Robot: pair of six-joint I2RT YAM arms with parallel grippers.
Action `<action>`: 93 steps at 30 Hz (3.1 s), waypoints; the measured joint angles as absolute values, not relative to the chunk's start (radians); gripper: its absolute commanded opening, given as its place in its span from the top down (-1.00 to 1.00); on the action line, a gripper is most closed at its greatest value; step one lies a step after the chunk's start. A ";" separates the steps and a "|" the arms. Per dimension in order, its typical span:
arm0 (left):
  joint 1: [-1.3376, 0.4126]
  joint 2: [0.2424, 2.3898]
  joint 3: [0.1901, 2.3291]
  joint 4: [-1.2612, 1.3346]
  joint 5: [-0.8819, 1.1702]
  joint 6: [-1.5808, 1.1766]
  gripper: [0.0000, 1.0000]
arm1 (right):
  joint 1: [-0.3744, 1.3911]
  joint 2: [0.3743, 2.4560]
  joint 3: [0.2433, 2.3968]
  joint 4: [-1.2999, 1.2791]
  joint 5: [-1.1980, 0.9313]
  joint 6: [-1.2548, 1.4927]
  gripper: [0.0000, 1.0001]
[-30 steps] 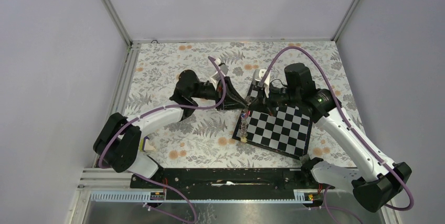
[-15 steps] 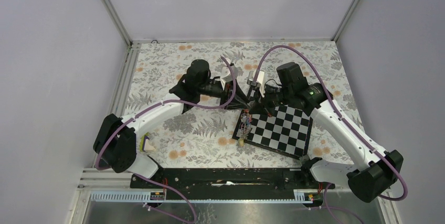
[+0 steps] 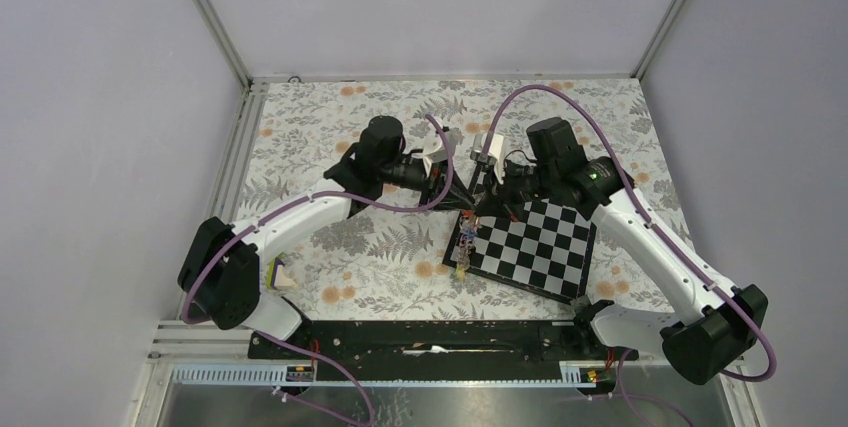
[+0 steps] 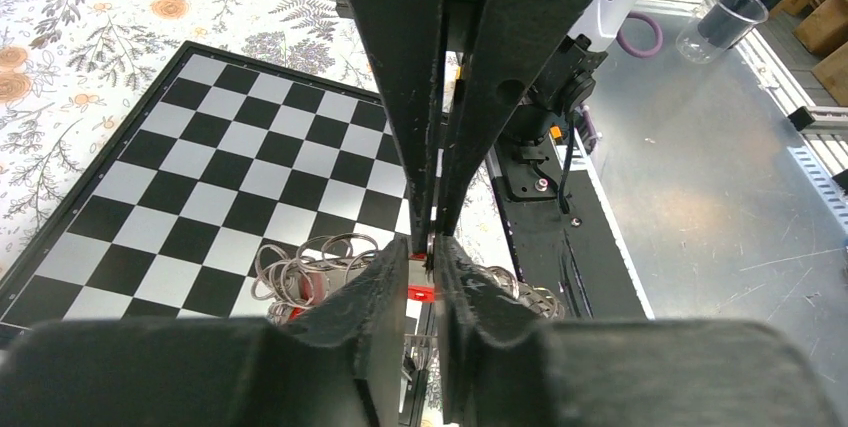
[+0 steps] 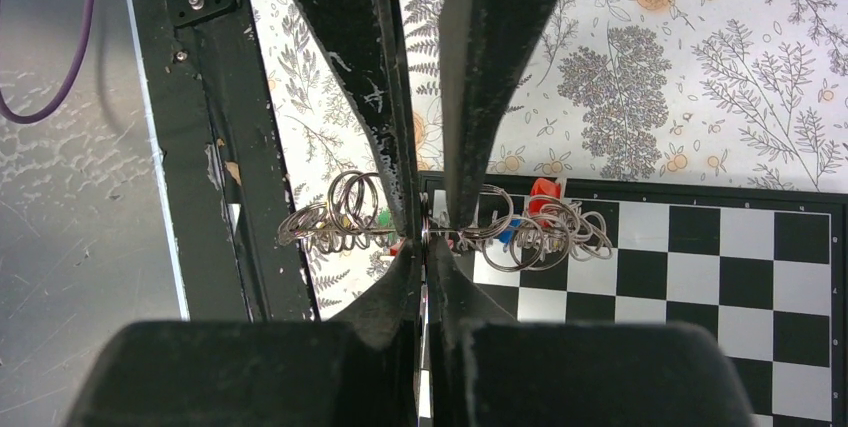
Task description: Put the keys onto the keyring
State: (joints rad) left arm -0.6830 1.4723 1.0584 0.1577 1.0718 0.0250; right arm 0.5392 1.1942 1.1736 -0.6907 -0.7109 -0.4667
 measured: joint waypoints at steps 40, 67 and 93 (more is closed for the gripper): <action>-0.652 1.472 0.921 0.681 1.173 -0.422 1.00 | 0.534 1.095 1.082 -0.566 -0.694 -0.468 0.26; -0.628 1.472 0.900 0.788 1.207 -0.480 1.00 | 0.512 1.006 1.047 -0.574 -0.726 -0.483 0.20; -0.628 1.472 0.888 0.803 1.210 -0.482 1.00 | 0.509 1.071 1.116 -0.577 -0.831 -0.474 0.30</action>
